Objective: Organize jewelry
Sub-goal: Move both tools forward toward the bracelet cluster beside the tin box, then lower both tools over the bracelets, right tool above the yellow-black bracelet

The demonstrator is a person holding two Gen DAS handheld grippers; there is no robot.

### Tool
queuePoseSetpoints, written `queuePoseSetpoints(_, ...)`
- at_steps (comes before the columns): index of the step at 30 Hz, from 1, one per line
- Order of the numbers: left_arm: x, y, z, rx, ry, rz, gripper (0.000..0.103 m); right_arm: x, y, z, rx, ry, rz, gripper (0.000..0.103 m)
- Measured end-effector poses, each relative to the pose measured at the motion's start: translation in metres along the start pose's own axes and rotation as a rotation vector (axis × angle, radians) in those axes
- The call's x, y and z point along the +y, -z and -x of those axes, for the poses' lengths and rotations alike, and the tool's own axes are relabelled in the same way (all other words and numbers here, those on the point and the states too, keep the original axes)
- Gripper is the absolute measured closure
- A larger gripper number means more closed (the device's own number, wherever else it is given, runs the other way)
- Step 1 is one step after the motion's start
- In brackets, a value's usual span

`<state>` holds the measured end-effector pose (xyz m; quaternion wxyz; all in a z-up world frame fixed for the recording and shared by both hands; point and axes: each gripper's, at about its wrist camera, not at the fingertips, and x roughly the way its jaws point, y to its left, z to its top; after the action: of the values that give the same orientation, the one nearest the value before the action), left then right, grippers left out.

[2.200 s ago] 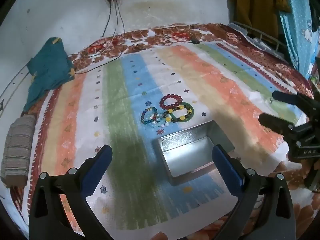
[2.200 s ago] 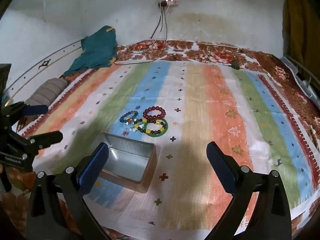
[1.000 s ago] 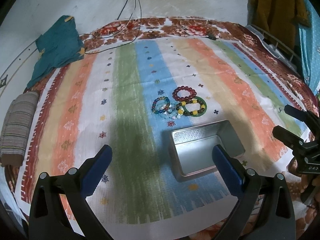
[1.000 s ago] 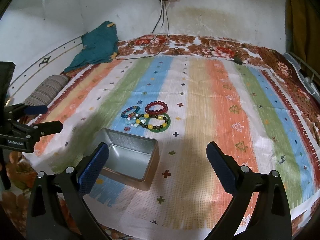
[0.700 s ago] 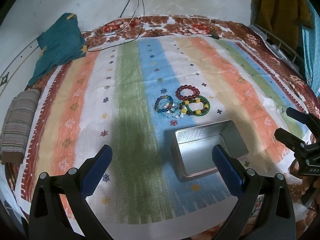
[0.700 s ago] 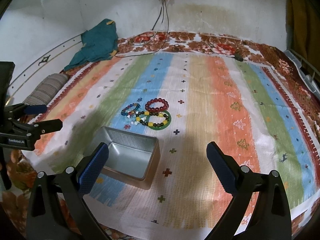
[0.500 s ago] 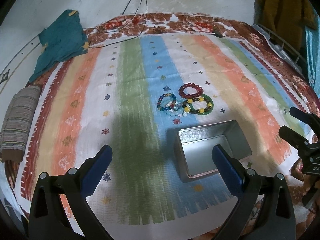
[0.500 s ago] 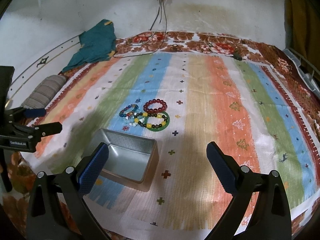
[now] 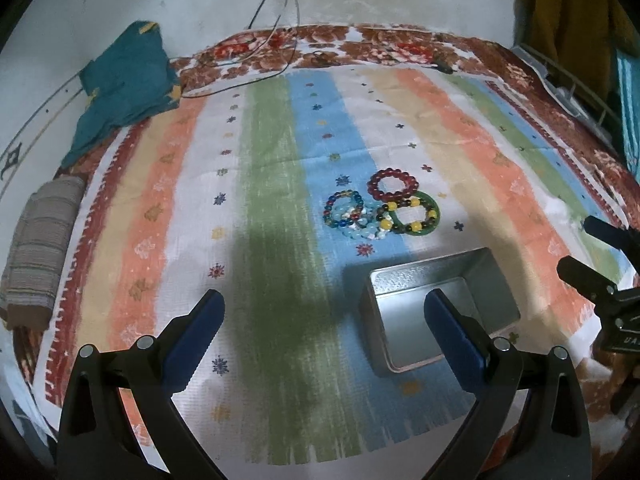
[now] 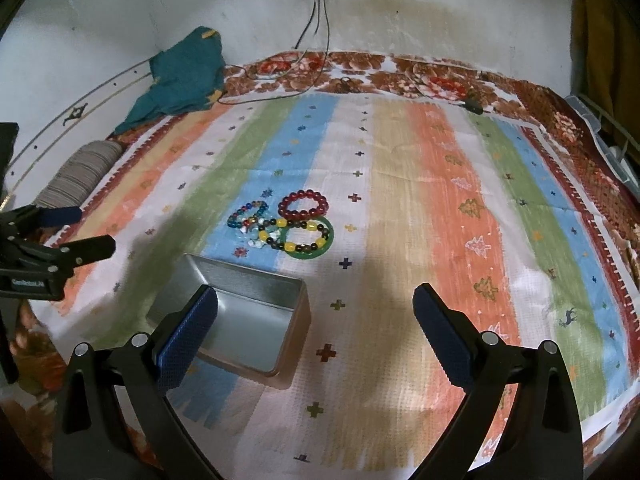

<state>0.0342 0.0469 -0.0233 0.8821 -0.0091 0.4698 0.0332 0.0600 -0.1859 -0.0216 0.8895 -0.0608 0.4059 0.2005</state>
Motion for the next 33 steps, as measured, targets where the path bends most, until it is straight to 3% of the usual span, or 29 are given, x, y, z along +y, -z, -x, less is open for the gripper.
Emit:
queuePoseSetpoints(16, -0.001, -0.025, -0.042, 0.056, -0.088, 0.014, 0.006, -0.011, -0.023, -0.033, 0.027, 0.025, -0.025, 0.004)
queuePoseSetpoints(23, 0.012, -0.038, -0.066, 0.093, -0.083, 0.069, 0.006, -0.014, -0.032, -0.053, 0.059, 0.029, -0.035, 0.004)
queuePoseSetpoints(33, 0.005, -0.054, -0.090, 0.111, -0.084, 0.063, 0.006, -0.013, -0.040, -0.080, 0.116, 0.023, -0.025, 0.004)
